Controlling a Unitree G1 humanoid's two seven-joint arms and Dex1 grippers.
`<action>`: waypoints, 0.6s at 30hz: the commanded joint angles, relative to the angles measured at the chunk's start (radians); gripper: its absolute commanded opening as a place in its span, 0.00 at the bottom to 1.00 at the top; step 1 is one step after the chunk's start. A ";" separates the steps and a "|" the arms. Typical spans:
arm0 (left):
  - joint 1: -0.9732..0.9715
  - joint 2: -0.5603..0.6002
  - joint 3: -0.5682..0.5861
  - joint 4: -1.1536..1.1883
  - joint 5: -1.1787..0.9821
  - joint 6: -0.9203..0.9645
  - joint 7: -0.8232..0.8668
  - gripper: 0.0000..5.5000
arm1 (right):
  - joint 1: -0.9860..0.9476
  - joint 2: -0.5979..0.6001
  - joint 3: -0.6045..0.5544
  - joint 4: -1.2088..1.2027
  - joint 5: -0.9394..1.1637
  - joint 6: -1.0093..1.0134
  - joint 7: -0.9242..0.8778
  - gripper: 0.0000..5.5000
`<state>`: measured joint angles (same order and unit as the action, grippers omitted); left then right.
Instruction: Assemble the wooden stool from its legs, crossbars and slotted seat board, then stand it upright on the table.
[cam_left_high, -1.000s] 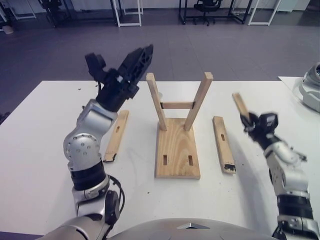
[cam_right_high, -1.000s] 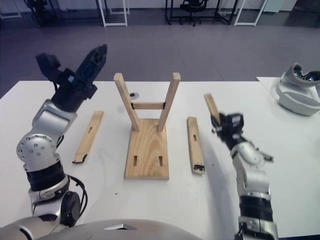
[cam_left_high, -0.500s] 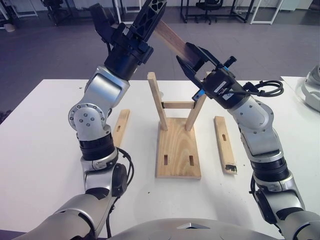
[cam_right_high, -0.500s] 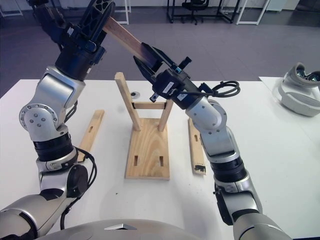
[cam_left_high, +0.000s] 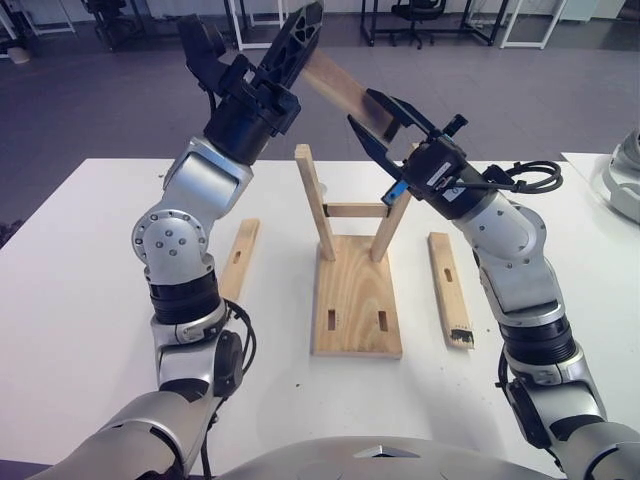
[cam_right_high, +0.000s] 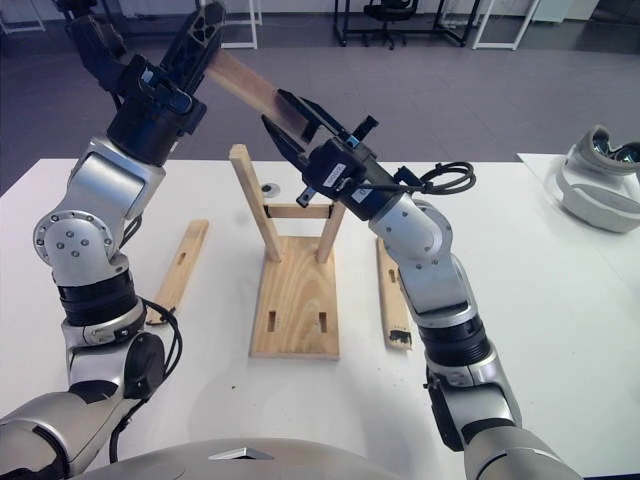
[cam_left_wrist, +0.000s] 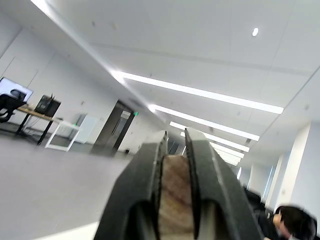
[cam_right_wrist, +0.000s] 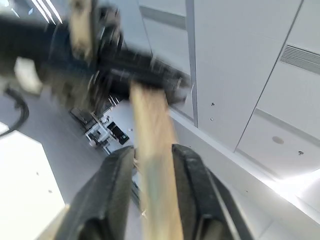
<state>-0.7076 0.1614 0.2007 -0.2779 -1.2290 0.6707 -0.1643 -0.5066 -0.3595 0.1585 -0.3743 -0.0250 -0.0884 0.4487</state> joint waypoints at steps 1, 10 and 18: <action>0.026 0.023 -0.038 -0.022 0.051 0.008 -0.042 0.07 | -0.007 0.009 -0.011 -0.036 0.053 0.050 0.019 0.12; 0.031 0.037 -0.021 -0.002 0.087 -0.008 -0.060 0.28 | 0.033 -0.020 -0.033 -0.073 0.069 0.109 0.032 0.07; 0.303 0.220 -0.068 -0.204 0.192 0.067 -0.117 0.46 | 0.475 -0.221 -0.255 -0.068 0.407 0.399 0.297 0.24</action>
<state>-0.4966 0.3286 0.1561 -0.4372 -1.0859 0.7161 -0.2480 -0.1224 -0.5125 -0.0712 -0.4839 0.3150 0.2583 0.6353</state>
